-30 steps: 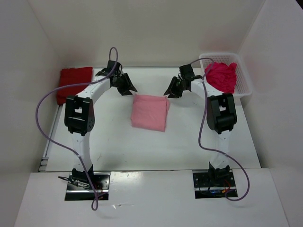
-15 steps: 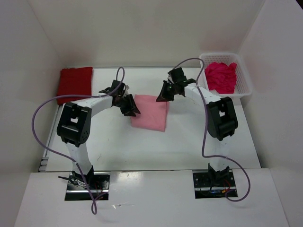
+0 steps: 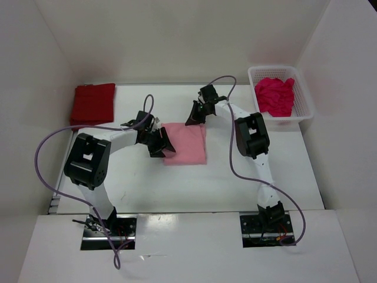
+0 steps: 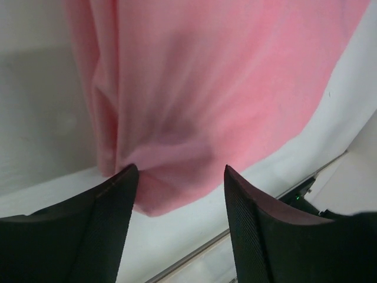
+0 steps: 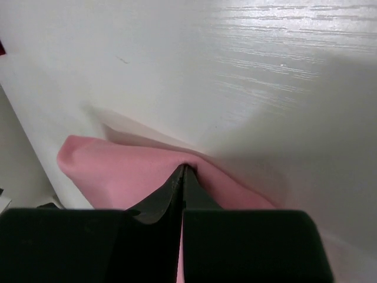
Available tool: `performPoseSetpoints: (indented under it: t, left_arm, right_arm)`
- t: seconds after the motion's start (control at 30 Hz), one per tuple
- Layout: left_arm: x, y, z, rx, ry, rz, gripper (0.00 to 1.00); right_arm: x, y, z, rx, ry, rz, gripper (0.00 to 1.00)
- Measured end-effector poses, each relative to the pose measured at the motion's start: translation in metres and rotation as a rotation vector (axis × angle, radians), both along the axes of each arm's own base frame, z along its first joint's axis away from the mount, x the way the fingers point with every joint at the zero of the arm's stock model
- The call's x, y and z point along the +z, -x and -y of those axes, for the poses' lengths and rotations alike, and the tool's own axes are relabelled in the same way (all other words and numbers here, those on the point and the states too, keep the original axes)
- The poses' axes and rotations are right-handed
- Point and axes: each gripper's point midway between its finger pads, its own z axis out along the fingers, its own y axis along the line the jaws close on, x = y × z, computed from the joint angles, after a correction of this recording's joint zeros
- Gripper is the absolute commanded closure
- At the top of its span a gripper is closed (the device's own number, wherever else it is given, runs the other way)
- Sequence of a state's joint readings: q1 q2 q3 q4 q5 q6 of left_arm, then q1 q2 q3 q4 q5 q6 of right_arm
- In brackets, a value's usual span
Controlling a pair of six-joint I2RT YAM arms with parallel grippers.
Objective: Fold and stack the t-shirts
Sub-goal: Fold the long partially folded tshirt into a neat square, then put the neatly folded tshirt into the corner of the board with the left arm
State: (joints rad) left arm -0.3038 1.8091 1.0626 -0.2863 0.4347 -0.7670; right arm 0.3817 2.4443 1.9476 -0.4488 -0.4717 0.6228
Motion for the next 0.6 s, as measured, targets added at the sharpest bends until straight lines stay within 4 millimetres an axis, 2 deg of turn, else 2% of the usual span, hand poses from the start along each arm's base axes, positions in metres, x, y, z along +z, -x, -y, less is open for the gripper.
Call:
performPoseSetpoints:
  t: [0.07, 0.17, 0.3, 0.33, 0.37, 0.47, 0.6]
  left_arm:
    - [0.009, 0.002, 0.000, -0.003, 0.010, 0.015, 0.26]
    - [0.030, 0.003, -0.002, 0.003, 0.029, 0.059, 0.20]
    - [0.058, -0.011, -0.018, 0.057, 0.051, 0.144, 0.18]
    - [0.060, -0.015, -0.023, 0.071, 0.048, 0.156, 0.18]
    - [0.060, -0.021, -0.029, 0.093, 0.036, 0.169, 0.18]
    - [0.040, -0.031, -0.044, 0.133, -0.006, 0.146, 0.18]
    - [-0.002, -0.033, -0.048, 0.138, -0.053, 0.053, 0.18]
  right_arm:
    - [0.004, -0.002, -0.001, 0.001, 0.000, 0.005, 0.97]
    - [0.016, -0.006, -0.004, 0.012, -0.014, 0.020, 0.89]
    - [0.035, -0.007, -0.006, 0.029, -0.032, 0.050, 0.64]
    - [0.042, -0.006, -0.006, 0.033, -0.037, 0.061, 0.56]
    - [0.050, -0.004, -0.006, 0.036, -0.041, 0.071, 0.53]
    - [0.082, 0.011, 0.000, 0.048, -0.053, 0.110, 0.48]
    - [0.131, 0.037, 0.010, 0.052, -0.083, 0.179, 0.48]
